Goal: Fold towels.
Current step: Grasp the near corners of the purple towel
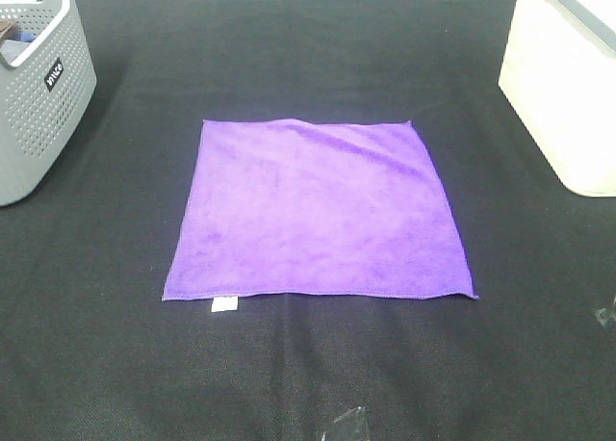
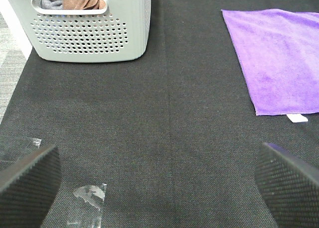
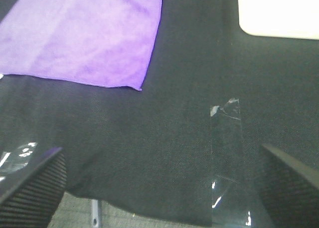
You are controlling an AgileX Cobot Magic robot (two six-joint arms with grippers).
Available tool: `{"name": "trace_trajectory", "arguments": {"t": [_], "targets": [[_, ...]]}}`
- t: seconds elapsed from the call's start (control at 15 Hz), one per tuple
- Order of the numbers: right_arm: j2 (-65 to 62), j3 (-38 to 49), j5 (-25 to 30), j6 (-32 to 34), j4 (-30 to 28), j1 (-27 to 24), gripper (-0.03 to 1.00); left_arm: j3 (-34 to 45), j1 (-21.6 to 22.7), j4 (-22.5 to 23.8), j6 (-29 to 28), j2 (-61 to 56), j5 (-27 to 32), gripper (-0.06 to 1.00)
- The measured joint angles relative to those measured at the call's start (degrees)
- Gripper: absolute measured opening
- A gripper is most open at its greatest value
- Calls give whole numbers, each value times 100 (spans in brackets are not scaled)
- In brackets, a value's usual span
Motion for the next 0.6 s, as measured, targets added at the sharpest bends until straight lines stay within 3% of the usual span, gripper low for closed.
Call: {"name": "trace_trajectory", "arguments": {"t": [0.07, 0.13, 0.2, 0.27, 0.33, 0.6], "targets": [[0, 0, 0, 0, 0, 0, 97, 0, 0, 0, 0, 0, 0, 99], [1261, -424, 212, 212, 0, 0, 97, -630, 0, 86, 0, 1163, 218, 99], [1261, -424, 212, 212, 0, 0, 97, -630, 0, 86, 0, 1163, 218, 99], [2876, -865, 132, 384, 109, 0, 97, -1232, 0, 86, 0, 2653, 476, 99], [3701, -1083, -57, 367, 252, 0, 97, -1461, 0, 29, 34, 3472, 476, 99], [6136, -1782, -676, -842, 1776, 0, 97, -2303, 6, -762, 636, 5787, 92, 98]]}}
